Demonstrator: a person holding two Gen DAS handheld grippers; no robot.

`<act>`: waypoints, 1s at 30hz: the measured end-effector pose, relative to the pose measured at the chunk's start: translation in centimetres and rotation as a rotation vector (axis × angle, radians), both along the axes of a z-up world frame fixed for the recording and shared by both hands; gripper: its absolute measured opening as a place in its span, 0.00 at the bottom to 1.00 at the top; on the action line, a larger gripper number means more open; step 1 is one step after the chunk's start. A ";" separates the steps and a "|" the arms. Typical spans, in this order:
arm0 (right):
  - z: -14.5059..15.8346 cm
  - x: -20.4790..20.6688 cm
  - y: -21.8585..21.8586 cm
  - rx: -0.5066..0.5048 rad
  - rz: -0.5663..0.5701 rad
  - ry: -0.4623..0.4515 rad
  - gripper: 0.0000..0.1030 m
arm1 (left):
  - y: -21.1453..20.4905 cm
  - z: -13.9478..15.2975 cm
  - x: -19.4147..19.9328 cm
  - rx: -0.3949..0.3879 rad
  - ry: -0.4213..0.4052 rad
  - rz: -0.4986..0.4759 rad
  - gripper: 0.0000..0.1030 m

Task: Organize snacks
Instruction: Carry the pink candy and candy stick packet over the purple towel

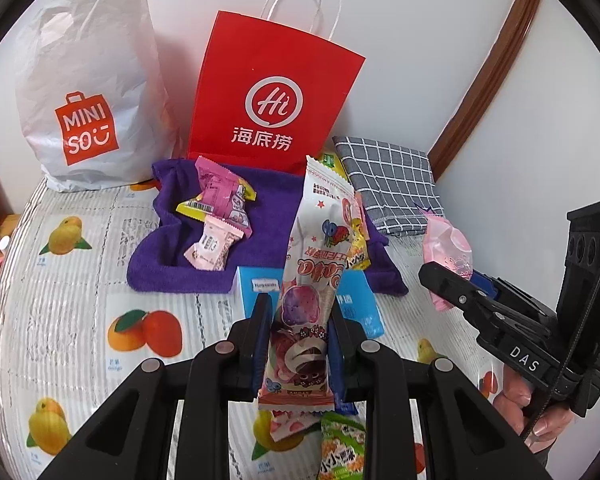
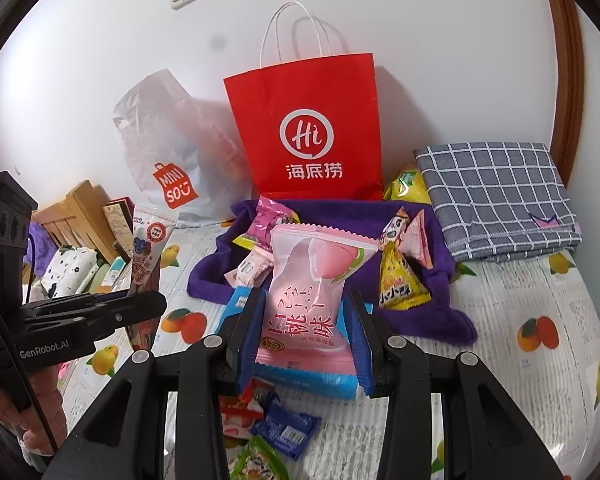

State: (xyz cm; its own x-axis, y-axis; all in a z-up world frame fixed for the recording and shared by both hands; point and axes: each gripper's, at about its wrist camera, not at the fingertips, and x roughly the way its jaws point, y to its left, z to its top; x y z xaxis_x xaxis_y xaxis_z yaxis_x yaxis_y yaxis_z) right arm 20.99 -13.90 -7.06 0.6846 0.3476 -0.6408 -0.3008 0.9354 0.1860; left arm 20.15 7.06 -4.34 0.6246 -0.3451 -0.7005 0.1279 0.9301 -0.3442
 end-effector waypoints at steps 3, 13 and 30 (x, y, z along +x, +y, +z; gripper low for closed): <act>0.2 1.4 0.1 0.006 0.005 -0.001 0.39 | 0.1 0.0 1.2 0.009 0.008 0.000 0.24; 0.1 7.4 0.2 0.051 0.025 0.041 0.39 | 0.9 0.3 4.8 0.041 0.000 0.020 0.24; -2.4 15.9 3.2 0.040 0.112 0.102 0.39 | 2.4 -2.7 11.9 0.053 0.059 0.046 0.24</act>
State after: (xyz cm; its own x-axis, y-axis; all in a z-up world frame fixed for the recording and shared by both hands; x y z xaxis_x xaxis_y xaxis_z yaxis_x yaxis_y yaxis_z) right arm 36.87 -10.72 -9.44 0.5725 0.4445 -0.6889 -0.3803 0.8884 0.2572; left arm 32.02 9.48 -7.03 0.5959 -0.2787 -0.7531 0.0657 0.9516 -0.3002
